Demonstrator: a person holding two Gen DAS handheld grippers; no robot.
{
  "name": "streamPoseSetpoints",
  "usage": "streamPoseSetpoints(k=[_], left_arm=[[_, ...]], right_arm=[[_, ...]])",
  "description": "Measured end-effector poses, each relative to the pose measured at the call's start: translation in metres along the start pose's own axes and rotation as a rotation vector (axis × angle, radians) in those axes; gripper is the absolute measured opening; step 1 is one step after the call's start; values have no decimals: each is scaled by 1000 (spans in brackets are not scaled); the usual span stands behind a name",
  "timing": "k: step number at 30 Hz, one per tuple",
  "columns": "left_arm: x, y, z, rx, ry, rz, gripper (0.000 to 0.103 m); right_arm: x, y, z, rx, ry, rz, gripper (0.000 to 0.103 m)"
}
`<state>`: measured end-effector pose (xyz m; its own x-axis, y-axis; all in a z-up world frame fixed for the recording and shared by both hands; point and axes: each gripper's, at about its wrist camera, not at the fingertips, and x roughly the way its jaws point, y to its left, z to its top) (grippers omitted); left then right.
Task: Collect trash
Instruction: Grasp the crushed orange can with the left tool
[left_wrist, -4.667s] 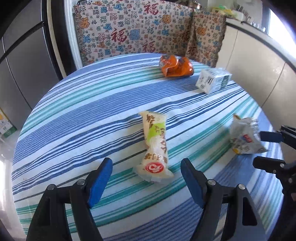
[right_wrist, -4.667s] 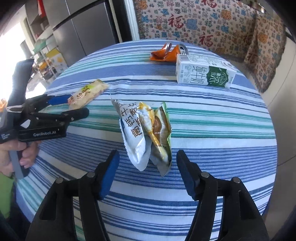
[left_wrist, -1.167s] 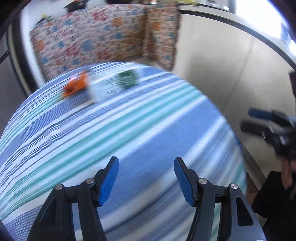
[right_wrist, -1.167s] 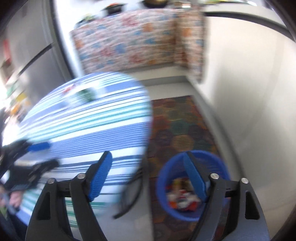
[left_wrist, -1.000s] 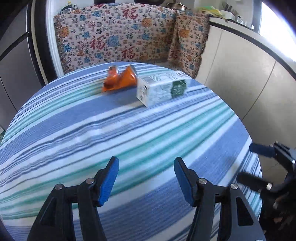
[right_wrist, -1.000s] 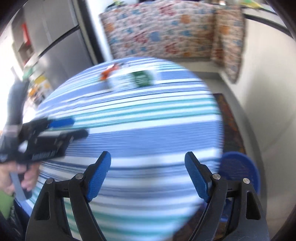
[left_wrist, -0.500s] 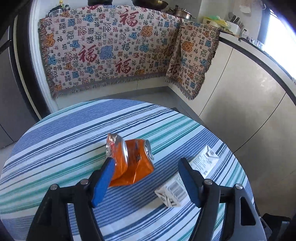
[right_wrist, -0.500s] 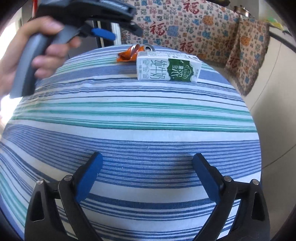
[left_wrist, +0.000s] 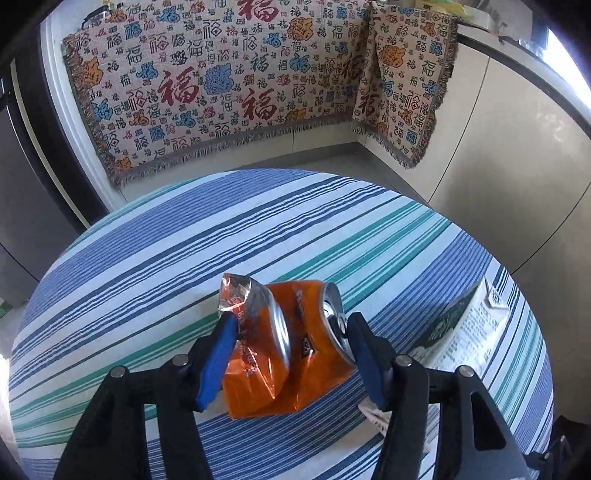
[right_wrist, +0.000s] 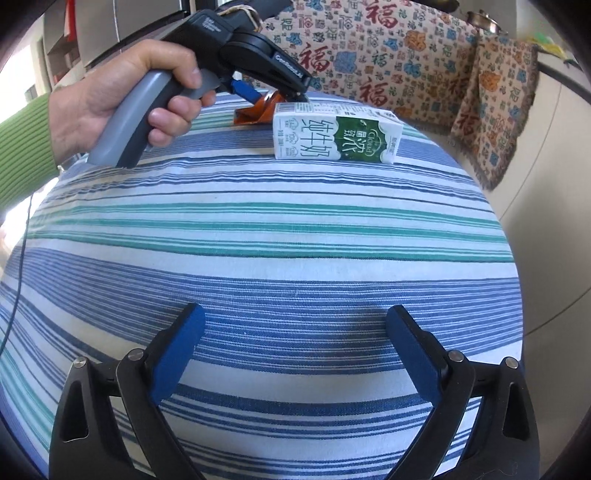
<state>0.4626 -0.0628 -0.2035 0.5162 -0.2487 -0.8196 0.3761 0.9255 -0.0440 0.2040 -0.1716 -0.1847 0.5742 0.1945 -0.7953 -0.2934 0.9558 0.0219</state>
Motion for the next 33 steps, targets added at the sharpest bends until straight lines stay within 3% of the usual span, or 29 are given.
streamPoseSetpoints(k=[1,2,3,12,17,18,20,25,28,33], left_arm=[[-7,0,-4,18,5,4,56],[-15,1,-9,32,-1,-3,42],[-25,3,-12,37,-8,-8,38],[-99,21,-93,100,16,-40,35],[-122,20,-125,116,8,-51,44],[-125,20,-128,108,5,-52,56],[-133,22,-136,84,-25,-50,67],[-143,28,-157,46,-50,20,68],[-152,42,-172,-23,-61,4,68],[-152,48,-192,-92,-47,-29,68]], right_arm=[[0,0,0,0,0,0,99],[0,0,0,0,0,0,99],[0,0,0,0,0,0,99],[0,1,0,2,0,-1,99],[-2,0,0,10,-2,13,102],[-1,1,0,4,2,18,102],[-1,3,0,-8,7,16,103],[2,-6,4,-23,32,26,102],[11,-35,20,12,58,21,101],[32,-77,68,-37,47,152,101]])
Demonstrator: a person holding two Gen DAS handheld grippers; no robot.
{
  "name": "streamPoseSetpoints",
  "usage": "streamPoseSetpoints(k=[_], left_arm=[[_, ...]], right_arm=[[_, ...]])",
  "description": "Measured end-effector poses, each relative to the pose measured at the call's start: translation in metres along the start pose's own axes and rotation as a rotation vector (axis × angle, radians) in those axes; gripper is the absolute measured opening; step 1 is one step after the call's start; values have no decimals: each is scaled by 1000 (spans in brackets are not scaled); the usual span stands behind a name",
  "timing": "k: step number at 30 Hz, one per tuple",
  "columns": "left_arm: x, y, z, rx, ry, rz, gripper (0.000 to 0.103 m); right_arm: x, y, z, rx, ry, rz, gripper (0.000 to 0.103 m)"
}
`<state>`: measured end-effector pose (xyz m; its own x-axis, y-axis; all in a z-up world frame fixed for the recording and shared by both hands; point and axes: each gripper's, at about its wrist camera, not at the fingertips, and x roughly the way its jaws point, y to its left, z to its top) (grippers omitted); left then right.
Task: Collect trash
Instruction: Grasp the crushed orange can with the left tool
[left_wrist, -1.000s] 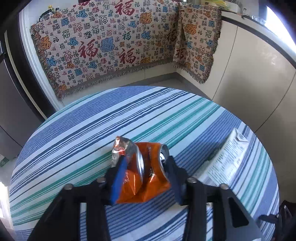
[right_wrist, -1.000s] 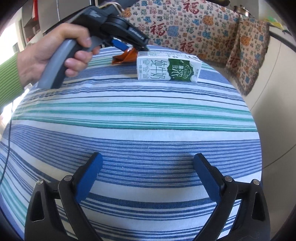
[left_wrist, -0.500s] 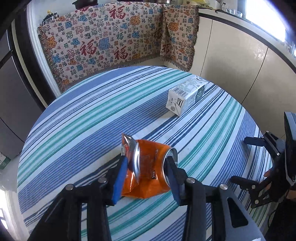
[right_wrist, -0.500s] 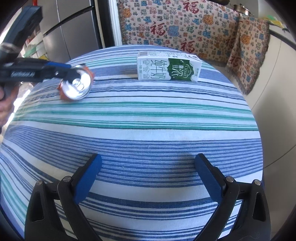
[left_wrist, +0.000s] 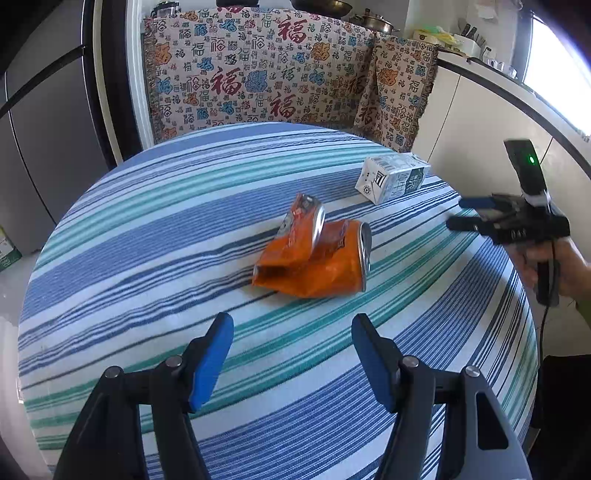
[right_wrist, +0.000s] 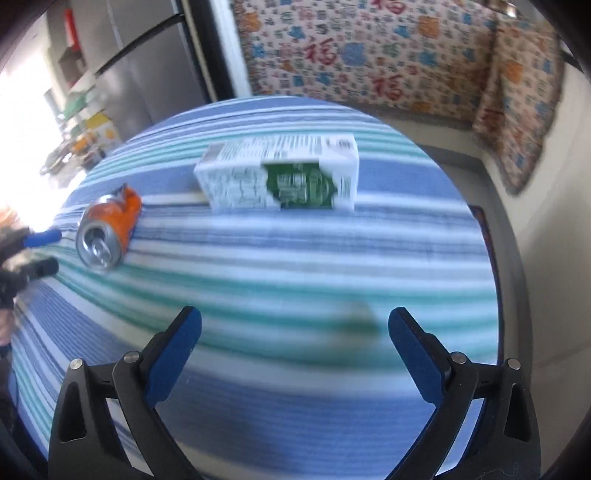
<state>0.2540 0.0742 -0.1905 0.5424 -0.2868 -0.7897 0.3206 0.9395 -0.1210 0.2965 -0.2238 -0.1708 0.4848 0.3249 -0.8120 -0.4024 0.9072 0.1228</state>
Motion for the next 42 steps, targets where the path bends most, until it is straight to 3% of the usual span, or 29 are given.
streamPoseSetpoints(k=[5,6,8,12,14,17,21,28,30,31,32,33,34,36,39,42], left_arm=[[6,-7,-16,-7,29,24,68],[5,-8,-19,-5,29,29,68],[2,-9,-24,-2,24,45,68],[-2,-11,-29,-27,-2,70,68],[-6,-18,-23,-38,-32,74,68],[-7,-35,-10,-66,-74,62,68],[3,-55,4,-141,-86,70,68],[-10,-21,-20,-214,-78,145,68],[-19,-10,-28,-202,-85,160,68],[-24,-6,-31,-192,-93,161,68],[-28,-3,-33,-179,-103,154,69],[-29,-2,-33,-169,-106,146,74],[-29,-1,-33,-160,-109,142,76],[-28,-2,-31,-151,-126,127,77],[-20,-6,-23,-148,-126,50,78],[-4,-15,-15,-126,-93,14,78]], right_arm=[[29,-15,44,-55,-7,1,101],[36,-15,50,-51,-1,37,100],[42,-11,52,-50,16,131,88],[34,26,32,-125,71,396,87],[26,47,16,-201,102,454,85],[18,60,-5,-256,101,349,86],[21,56,-5,-175,60,155,87],[50,94,24,-12,8,-7,88],[50,107,25,-25,-9,82,86],[47,110,24,-44,-9,163,82],[43,120,20,-78,5,303,79],[38,127,15,-113,16,385,79],[32,133,9,-154,19,414,79],[17,130,-1,-227,-1,389,80],[6,93,-7,-253,-27,209,96],[9,44,-5,-270,-1,55,99]])
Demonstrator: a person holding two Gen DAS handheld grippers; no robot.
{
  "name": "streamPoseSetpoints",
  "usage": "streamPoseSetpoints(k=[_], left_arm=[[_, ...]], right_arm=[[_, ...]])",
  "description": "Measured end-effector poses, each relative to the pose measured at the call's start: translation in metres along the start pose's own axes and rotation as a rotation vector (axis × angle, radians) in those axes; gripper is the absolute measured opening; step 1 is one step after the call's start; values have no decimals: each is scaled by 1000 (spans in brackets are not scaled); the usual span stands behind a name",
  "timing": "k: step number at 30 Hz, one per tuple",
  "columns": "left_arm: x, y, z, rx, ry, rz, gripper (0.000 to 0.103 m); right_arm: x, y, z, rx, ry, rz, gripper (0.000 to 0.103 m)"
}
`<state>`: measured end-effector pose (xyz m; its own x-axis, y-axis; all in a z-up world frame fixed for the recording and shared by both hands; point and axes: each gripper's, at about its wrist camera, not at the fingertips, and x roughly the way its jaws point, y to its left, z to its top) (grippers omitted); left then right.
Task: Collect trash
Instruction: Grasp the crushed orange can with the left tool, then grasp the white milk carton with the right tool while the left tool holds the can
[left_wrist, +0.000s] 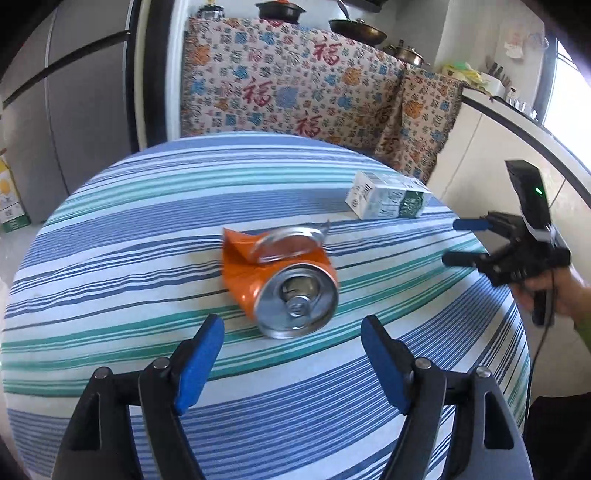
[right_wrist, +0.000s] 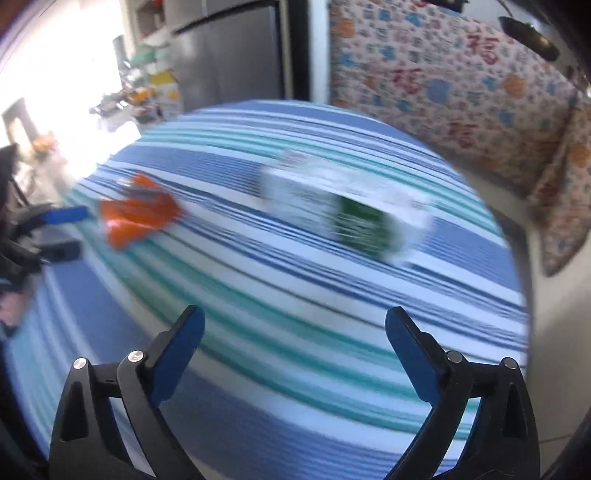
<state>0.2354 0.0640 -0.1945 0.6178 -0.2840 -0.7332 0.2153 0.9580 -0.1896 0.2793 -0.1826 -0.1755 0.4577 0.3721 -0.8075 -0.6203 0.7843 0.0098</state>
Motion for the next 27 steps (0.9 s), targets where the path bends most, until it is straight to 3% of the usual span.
streamPoseSetpoints(k=[2,5,9,15,16,17,19,20,27], left_arm=[[10,-9,2,35,19,13,78],[24,-12,4,50,45,55,78],[36,-10,15,42,51,93,79],[44,-5,22,45,57,121,79],[43,-4,23,43,54,114,79],[41,-3,23,40,44,101,78],[33,-1,23,38,11,86,71],[29,0,22,42,4,80,61],[13,3,11,82,22,48,57]], right_arm=[[9,-30,2,8,50,-12,99],[26,-56,8,5,123,86,103],[42,-45,33,-148,124,108,102],[49,-43,65,-211,87,68,102],[49,-41,68,-214,91,90,92],[49,-40,64,-211,103,117,76],[47,-37,62,-182,112,146,67],[48,-39,64,-166,112,146,61],[3,0,17,51,178,51,52]])
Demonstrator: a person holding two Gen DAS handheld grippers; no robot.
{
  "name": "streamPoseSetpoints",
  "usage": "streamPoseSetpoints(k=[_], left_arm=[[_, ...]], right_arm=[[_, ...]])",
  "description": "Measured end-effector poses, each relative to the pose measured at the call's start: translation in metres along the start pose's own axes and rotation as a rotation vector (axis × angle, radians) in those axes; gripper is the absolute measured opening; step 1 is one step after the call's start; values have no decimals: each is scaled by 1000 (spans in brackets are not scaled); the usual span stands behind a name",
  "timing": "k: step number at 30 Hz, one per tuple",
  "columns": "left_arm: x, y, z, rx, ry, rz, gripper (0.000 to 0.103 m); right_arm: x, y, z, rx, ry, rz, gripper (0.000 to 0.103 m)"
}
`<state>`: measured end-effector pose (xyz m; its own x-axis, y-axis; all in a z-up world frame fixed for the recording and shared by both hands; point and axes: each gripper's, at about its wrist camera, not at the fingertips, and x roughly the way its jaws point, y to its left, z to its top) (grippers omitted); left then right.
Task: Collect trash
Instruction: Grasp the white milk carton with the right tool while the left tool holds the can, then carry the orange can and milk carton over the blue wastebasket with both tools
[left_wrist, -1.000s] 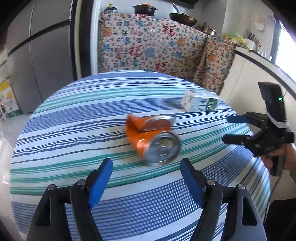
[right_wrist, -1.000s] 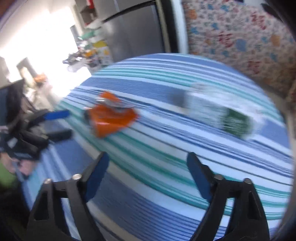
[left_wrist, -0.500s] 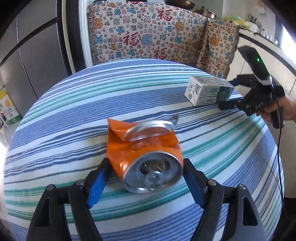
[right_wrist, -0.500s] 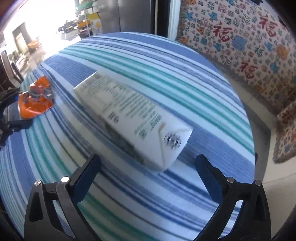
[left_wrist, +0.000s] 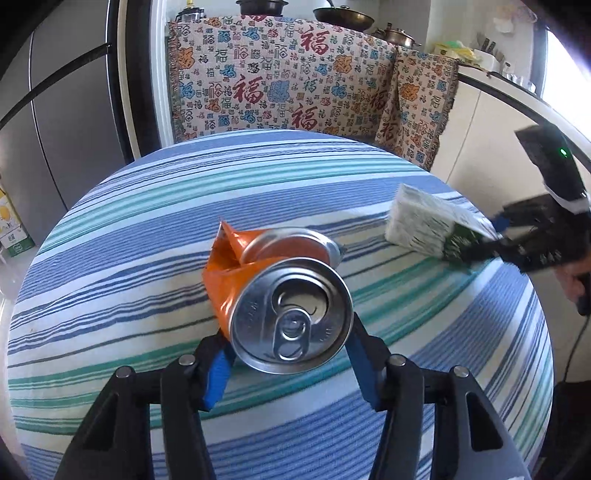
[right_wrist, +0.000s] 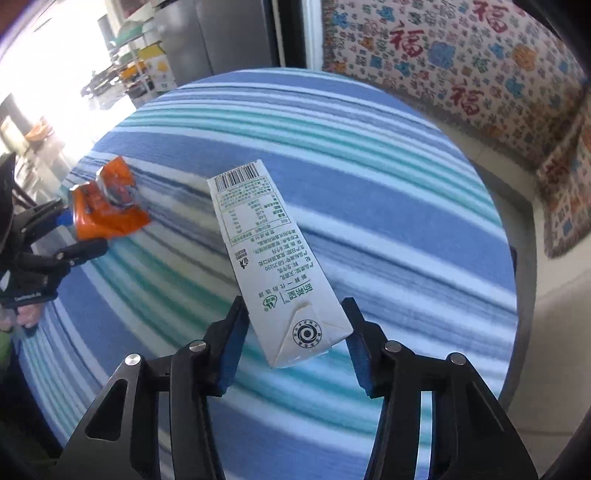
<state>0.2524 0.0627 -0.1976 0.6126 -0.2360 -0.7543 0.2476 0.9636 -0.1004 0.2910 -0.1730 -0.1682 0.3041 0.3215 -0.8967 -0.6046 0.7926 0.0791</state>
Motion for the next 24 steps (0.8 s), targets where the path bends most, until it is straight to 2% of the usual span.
streamPoseSetpoints(k=[3,5,6,8,11,16,18,19,21,24], left_arm=[[-3,2,-8,20,28,-32,59],[-2,2,-11,31,51,-11,68],[-2,2,-12,38,52,5,70],[-4,-1,-11,57,45,19,71],[-2,-3,-7,61,43,12,74],[3,0,1,63,59,17,76],[0,2,2,60,48,-10,73],[-2,5,3,47,45,-28,66],[-6,10,3,16,46,-59,66],[-12,9,4,1,32,-63,66]], right_arm=[[-6,18,-22,55,54,-25,51],[-5,24,-24,58,69,-31,53],[-4,26,-23,50,77,-36,56],[-3,29,-17,30,76,-62,70],[-2,32,-4,8,71,-80,81],[3,42,9,-28,75,-115,85],[6,37,13,-9,79,-108,66],[7,34,14,9,83,-106,41],[1,31,11,47,71,-97,39],[-16,29,5,81,36,-86,39]])
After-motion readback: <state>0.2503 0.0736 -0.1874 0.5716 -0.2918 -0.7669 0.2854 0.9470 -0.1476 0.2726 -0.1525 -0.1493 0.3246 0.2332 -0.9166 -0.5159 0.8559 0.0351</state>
